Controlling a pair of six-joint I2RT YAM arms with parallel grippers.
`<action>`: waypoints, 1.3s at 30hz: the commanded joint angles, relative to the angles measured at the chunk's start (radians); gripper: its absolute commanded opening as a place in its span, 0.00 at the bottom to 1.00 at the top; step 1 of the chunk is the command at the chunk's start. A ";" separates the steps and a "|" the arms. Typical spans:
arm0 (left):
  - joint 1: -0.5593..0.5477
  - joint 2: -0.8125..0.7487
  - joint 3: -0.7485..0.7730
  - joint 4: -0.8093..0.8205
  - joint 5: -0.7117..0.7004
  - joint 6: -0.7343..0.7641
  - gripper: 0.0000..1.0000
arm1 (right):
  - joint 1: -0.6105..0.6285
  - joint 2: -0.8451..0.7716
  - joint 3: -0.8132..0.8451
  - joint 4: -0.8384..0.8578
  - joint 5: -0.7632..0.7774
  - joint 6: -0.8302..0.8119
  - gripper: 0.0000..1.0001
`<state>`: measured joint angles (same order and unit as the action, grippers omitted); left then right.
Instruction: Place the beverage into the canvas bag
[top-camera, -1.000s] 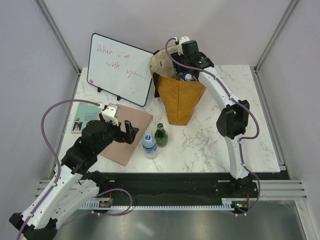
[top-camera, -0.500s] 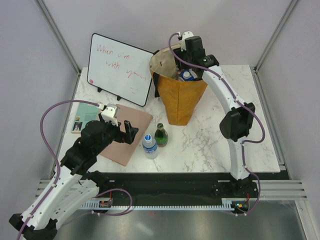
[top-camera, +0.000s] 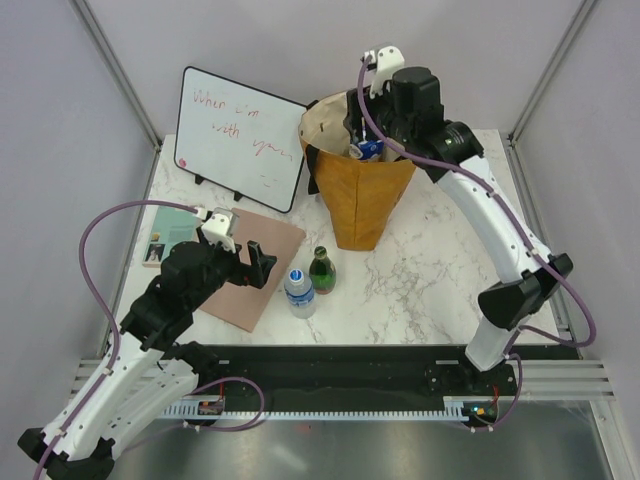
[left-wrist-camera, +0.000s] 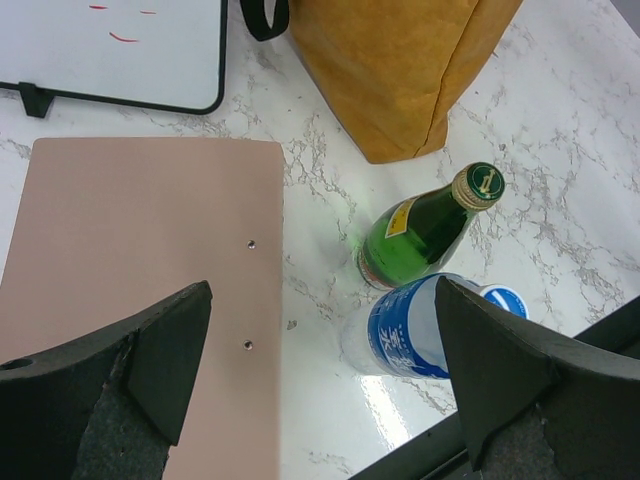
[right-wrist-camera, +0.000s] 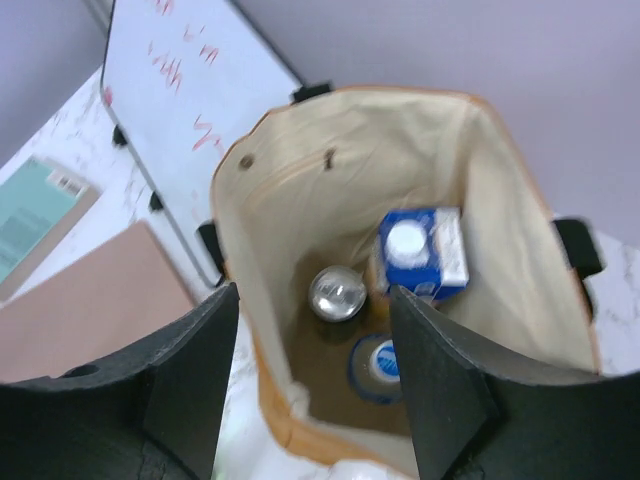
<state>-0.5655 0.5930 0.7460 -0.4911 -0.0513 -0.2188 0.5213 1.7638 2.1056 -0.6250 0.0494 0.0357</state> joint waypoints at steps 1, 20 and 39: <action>-0.005 -0.015 0.001 0.028 -0.015 0.022 1.00 | 0.074 -0.118 -0.153 0.018 -0.037 0.029 0.69; -0.005 -0.064 0.003 0.040 0.011 0.025 1.00 | 0.364 -0.294 -0.710 0.171 -0.056 0.090 0.69; -0.005 -0.058 0.000 0.040 -0.004 0.027 1.00 | 0.444 -0.260 -0.952 0.372 0.076 0.136 0.64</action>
<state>-0.5655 0.5323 0.7460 -0.4908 -0.0490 -0.2188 0.9630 1.5082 1.1954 -0.3676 0.0864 0.1402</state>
